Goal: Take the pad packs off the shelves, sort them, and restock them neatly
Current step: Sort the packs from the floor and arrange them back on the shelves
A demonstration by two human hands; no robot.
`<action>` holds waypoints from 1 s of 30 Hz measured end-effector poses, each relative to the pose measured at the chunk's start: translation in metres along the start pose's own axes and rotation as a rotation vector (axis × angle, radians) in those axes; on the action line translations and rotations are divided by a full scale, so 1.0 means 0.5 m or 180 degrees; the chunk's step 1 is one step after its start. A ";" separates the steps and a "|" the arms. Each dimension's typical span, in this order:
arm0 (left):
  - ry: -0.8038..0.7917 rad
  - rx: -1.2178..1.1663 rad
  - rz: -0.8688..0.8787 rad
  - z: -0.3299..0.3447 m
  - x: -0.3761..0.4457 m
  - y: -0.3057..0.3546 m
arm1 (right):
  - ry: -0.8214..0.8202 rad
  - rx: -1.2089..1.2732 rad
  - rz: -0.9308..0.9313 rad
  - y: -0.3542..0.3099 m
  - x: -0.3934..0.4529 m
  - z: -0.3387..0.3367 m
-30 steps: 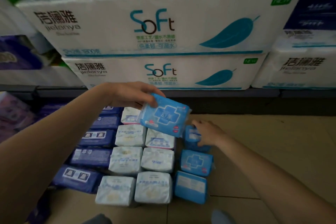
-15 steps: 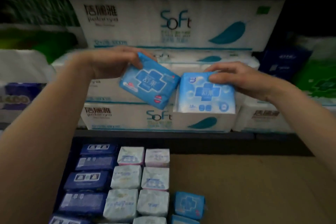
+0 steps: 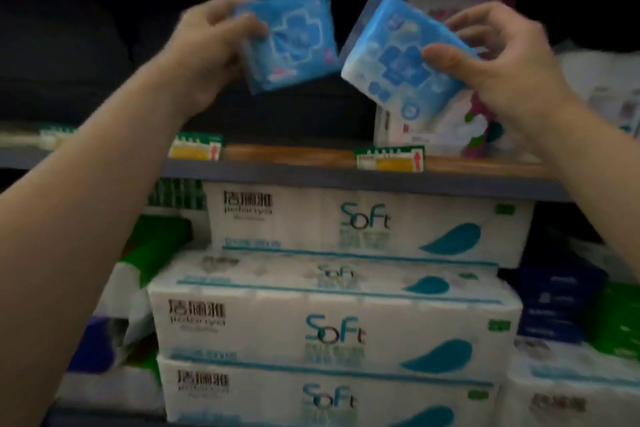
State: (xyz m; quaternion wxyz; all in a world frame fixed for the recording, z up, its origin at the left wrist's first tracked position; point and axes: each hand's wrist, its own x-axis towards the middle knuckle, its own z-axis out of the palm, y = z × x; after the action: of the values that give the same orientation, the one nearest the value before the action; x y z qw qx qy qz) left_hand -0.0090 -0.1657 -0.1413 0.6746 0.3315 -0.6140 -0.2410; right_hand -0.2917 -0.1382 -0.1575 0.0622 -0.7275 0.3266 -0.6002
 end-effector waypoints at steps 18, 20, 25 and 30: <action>-0.0927 0.2844 -0.0449 0.173 0.127 -0.217 | -0.1642 -0.1320 0.0257 0.182 0.133 0.049; -0.0870 0.2540 -0.0587 0.153 0.138 -0.221 | -0.1982 -0.1316 0.0091 0.191 0.148 0.083; -0.0545 0.2577 -0.0800 0.074 0.166 -0.190 | -0.2598 -0.2464 -0.0638 0.200 0.190 0.186; -0.0744 0.3075 -0.0475 0.060 0.185 -0.195 | -0.3006 -0.2318 0.0165 0.250 0.245 0.244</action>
State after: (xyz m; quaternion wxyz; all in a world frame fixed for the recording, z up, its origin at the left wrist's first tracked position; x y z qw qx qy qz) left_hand -0.0187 -0.3025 -0.1512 0.3517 0.6196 -0.7016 -0.0124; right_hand -0.2223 -0.3397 -0.1490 -0.0381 -0.8819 0.4660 -0.0594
